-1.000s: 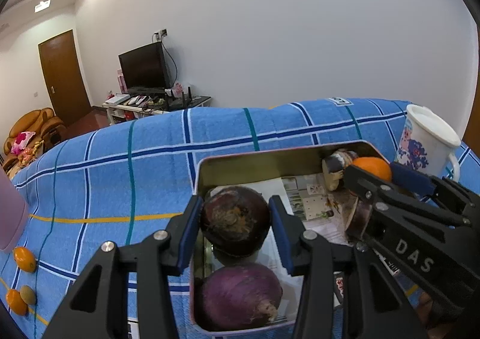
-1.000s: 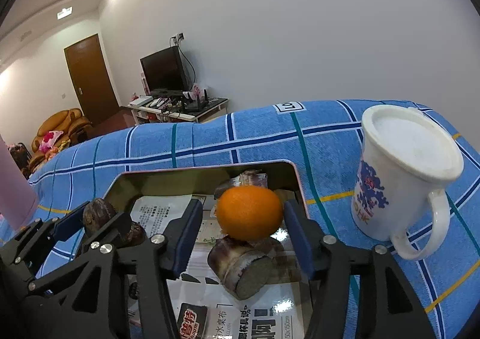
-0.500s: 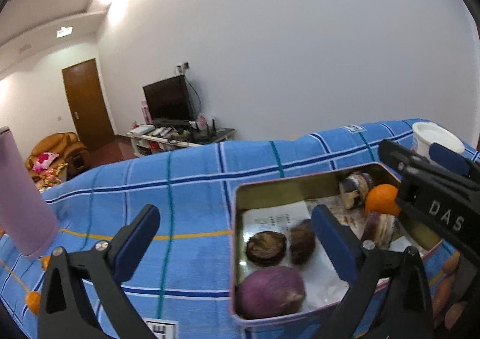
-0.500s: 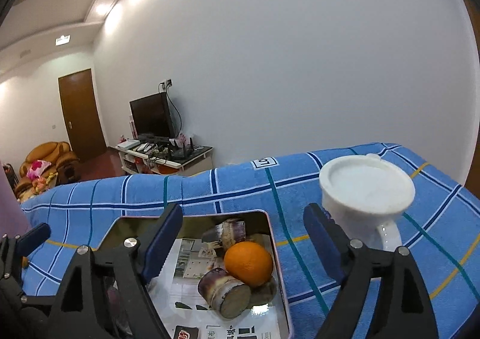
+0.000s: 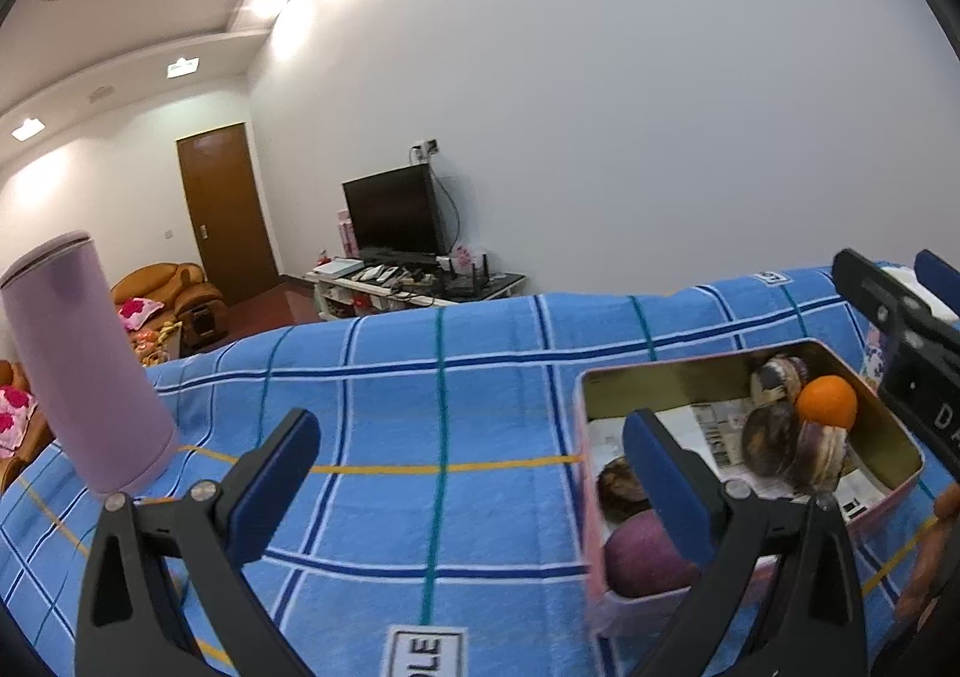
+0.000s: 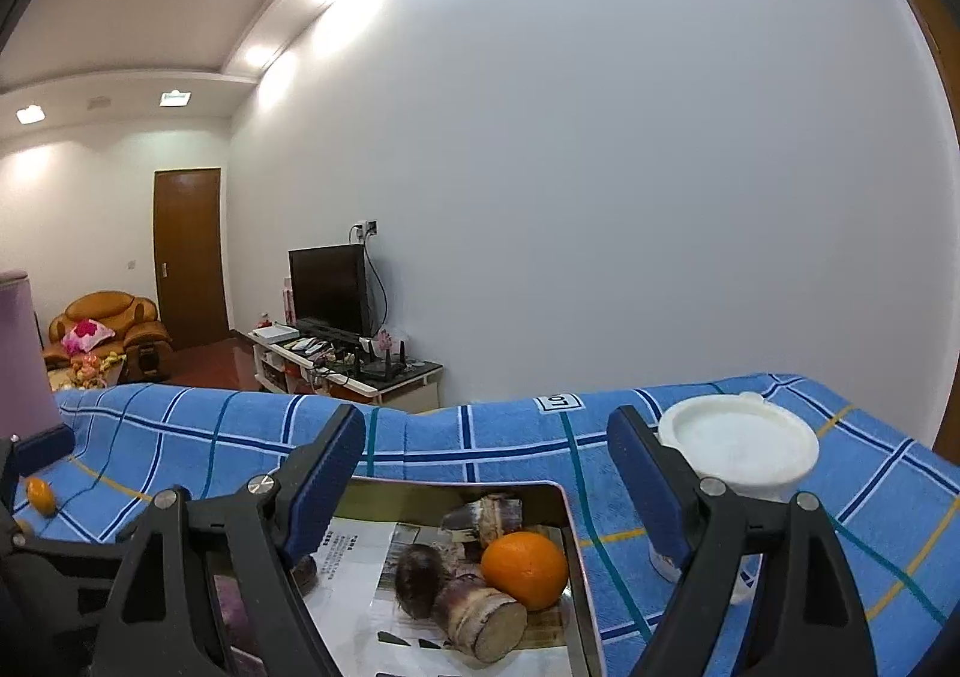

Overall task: Organize fruits
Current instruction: 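Open both grippers to drop the orange and mangosteen into the tin, then move both grippers back to the remaining fruits beside the kettle, then grasp the small brown-green fruit with the right gripper while the left gripper grasps an orange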

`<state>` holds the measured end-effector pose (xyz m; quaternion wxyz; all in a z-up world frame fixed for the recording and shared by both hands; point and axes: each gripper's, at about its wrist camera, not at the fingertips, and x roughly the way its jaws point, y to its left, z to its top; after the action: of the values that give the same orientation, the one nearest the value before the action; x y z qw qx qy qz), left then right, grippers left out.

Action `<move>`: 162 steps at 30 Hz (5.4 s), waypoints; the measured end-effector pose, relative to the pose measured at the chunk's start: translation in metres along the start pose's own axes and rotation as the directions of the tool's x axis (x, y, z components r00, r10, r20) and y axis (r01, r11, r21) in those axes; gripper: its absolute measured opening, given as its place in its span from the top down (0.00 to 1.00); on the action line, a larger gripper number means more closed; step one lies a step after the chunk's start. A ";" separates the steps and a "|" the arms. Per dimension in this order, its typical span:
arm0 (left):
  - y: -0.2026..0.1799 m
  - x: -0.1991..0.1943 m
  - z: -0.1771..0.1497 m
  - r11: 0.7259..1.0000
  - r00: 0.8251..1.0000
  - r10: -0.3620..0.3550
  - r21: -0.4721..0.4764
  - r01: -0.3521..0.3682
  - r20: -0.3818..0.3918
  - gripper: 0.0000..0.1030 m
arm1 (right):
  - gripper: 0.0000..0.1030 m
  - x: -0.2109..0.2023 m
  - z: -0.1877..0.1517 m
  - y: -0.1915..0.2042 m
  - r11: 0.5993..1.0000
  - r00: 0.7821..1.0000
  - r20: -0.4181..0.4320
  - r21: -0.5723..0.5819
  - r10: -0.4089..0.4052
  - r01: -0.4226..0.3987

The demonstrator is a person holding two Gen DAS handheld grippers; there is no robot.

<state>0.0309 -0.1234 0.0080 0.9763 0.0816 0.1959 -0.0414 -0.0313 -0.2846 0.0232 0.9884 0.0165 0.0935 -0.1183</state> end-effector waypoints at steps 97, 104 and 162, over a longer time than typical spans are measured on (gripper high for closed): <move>0.325 0.007 -0.064 0.945 0.957 0.082 -0.283 -0.163 -0.278 0.00 | 0.19 0.025 -0.045 0.278 0.871 0.759 -0.444 0.115 0.476 -0.478; 0.339 0.004 -0.066 0.947 0.955 0.082 -0.277 -0.164 -0.285 0.00 | 0.56 0.031 -0.062 0.321 0.807 0.623 -0.574 0.118 0.530 -0.578; 0.283 -0.011 -0.072 0.948 0.949 -0.276 -0.207 0.242 -0.154 0.64 | 0.74 -0.001 -0.038 0.248 0.861 0.775 -0.405 0.064 0.485 -0.505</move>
<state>0.0256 0.1680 -0.0125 0.9438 -0.0328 0.2959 -0.1436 0.0198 -0.0416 -0.0112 0.9429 0.0408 0.2925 0.1538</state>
